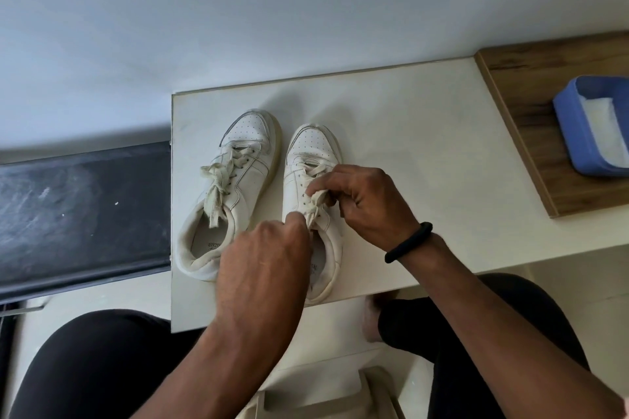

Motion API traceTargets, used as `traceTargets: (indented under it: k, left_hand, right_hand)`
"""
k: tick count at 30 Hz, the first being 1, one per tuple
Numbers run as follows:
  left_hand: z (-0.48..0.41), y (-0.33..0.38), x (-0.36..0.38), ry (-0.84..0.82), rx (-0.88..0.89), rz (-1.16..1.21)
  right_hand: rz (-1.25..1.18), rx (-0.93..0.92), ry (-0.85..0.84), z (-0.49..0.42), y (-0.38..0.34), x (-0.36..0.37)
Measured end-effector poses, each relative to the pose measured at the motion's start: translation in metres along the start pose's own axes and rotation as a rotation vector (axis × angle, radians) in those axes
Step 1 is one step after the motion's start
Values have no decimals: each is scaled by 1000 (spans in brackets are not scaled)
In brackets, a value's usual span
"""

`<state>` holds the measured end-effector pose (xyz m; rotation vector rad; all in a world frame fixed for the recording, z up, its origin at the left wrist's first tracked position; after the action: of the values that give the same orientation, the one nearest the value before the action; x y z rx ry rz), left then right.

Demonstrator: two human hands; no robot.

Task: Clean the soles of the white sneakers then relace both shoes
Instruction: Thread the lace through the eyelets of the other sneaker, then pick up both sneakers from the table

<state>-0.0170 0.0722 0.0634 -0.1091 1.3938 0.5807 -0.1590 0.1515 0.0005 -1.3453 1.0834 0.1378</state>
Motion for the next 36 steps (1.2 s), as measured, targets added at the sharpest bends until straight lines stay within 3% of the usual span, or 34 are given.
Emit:
traceTargets:
  k: [7, 12, 15, 18, 20, 24, 29, 33, 36]
  left_hand:
    - [1, 1, 9, -110, -64, -94]
    - [2, 2, 15, -276, -94, -120]
    - [10, -2, -10, -232, -78, -39]
    - [11, -9, -31, 112, 24, 97]
    - [6, -14, -24, 228, 113, 225]
    - [-9, -17, 15, 19, 141, 210]
    - [-14, -10, 29, -12, 139, 38]
    - [-11, -17, 14, -112, 115, 123]
    - [-6, -38, -15, 46, 86, 297]
  right_hand:
    - [-362, 299, -155, 0, 11, 3]
    - [-435, 312, -226, -1, 8, -4]
    - [-481, 343, -244, 1, 9, -6]
    - [-443, 365, -163, -1, 12, -6]
    - [-368, 379, -77, -3, 14, -3]
    - [-264, 394, 85, -6, 14, 3]
    - [-18, 308, 166, -3, 6, 12]
    - [-81, 398, 209, -3, 12, -2]
    - [-141, 548, 273, 0, 19, -18]
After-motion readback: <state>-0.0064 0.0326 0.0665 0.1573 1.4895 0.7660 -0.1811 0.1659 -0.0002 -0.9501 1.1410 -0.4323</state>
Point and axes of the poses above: each hand's wrist, its own z-axis away from the middle knuckle, its own x-axis out of the palm, y = z × x, the point moved 3 cm from there along -z, towards the middle knuckle, and after that the axes turned 6 degrees about z, right-handed, at the moved point
